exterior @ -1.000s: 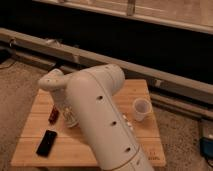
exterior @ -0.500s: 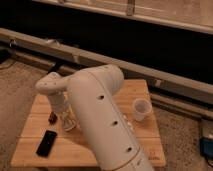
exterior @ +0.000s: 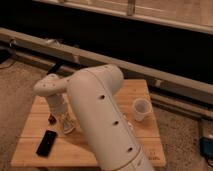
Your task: Wipe the white sponge on the table
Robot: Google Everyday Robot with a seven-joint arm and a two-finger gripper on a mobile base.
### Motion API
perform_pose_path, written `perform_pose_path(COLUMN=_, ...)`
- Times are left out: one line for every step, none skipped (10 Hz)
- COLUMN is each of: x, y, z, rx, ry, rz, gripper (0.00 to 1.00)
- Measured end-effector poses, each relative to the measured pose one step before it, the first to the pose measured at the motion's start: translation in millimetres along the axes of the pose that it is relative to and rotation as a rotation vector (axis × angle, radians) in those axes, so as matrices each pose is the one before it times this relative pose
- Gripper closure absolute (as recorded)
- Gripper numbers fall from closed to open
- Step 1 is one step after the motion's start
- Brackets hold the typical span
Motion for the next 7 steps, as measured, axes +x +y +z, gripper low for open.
perform_pose_path(x=7.97, y=4.57, z=2.96, rx=-0.00168, ry=0.01539, rz=-0.01223, gripper=0.83)
perform_pose_path(x=1.28, y=0.98, z=-0.03, rx=0.00328, ry=0.00754, rz=-0.00259, gripper=0.83)
perform_pose_path(x=0.35, y=-0.93, z=0.39, rx=-0.00164, ry=-0.00066, rz=0.00177, gripper=0.83)
perform_pose_path(x=0.56, y=0.19, z=0.75, rx=-0.00155, ry=-0.00030, rz=-0.00014, gripper=0.83)
perform_pose_path(x=2.24, y=1.56, z=0.65, rx=0.00038, ry=0.00629, rz=-0.00361, gripper=0.83)
perform_pose_path(x=0.34, y=-0.69, z=-0.35, rx=0.00008, ry=0.00095, rz=0.00143, gripper=0.83)
perform_pose_path(x=0.18, y=-0.03, z=-0.16, rx=0.00038, ry=0.00081, rz=0.00008, gripper=0.83)
